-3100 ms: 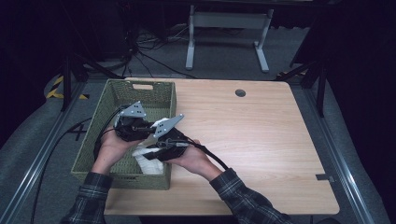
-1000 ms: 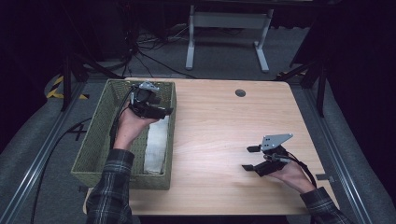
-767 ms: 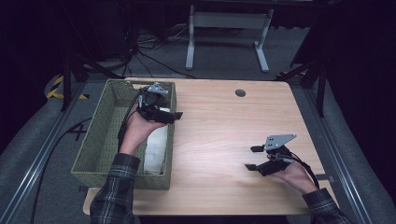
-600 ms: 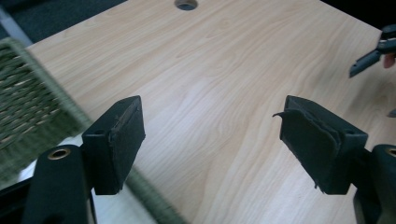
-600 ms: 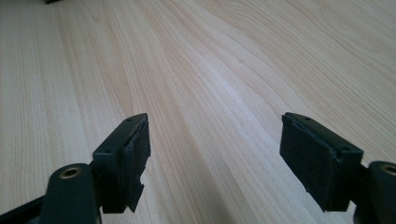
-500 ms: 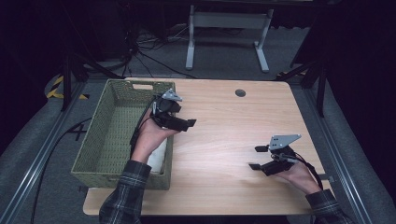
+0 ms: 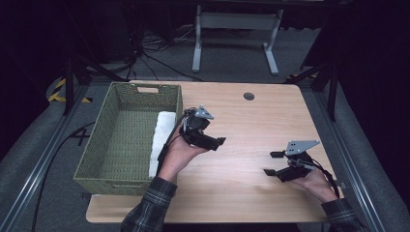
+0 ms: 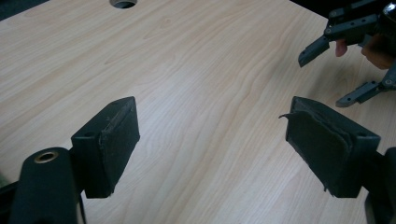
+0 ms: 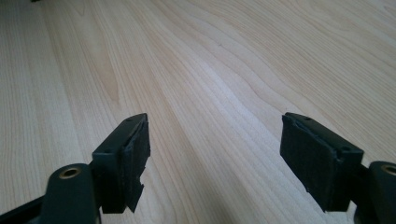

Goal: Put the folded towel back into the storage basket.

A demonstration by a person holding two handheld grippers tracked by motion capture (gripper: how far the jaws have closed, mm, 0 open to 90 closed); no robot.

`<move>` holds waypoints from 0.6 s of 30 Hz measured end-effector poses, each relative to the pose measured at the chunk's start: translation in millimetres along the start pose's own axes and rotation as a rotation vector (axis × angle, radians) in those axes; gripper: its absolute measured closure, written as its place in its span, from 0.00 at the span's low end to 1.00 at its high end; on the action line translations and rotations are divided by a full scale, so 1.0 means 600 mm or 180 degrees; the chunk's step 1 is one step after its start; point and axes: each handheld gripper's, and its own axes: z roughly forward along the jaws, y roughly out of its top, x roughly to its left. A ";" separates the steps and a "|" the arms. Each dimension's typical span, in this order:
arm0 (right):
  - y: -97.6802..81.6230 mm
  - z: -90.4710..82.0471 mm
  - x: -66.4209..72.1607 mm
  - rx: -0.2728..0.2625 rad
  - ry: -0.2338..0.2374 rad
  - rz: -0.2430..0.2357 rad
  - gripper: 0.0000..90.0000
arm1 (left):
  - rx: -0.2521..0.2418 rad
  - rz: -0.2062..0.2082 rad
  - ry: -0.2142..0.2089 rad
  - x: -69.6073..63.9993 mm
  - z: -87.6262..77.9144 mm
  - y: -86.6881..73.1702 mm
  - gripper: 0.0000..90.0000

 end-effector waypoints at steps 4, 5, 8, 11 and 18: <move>-0.005 -0.006 0.001 -0.0008 -0.0020 0.0032 0.28 | 0.0028 0.0058 -0.0022 -0.029 0.017 -0.007 0.20; -0.006 -0.008 0.000 -0.0016 -0.0022 0.0033 0.28 | 0.0069 0.0070 -0.0020 -0.037 0.023 -0.011 0.19; -0.009 -0.010 -0.001 -0.0019 -0.0040 0.0041 0.27 | 0.0090 0.0102 -0.0056 -0.052 0.036 -0.023 0.19; -0.013 -0.013 -0.002 -0.0025 -0.0050 0.0086 0.27 | 0.0153 0.0114 -0.0097 -0.066 0.051 -0.040 0.18; -0.027 -0.020 -0.005 -0.0012 -0.0103 0.0188 0.26 | 0.0248 0.0151 -0.0135 -0.087 0.081 -0.077 0.17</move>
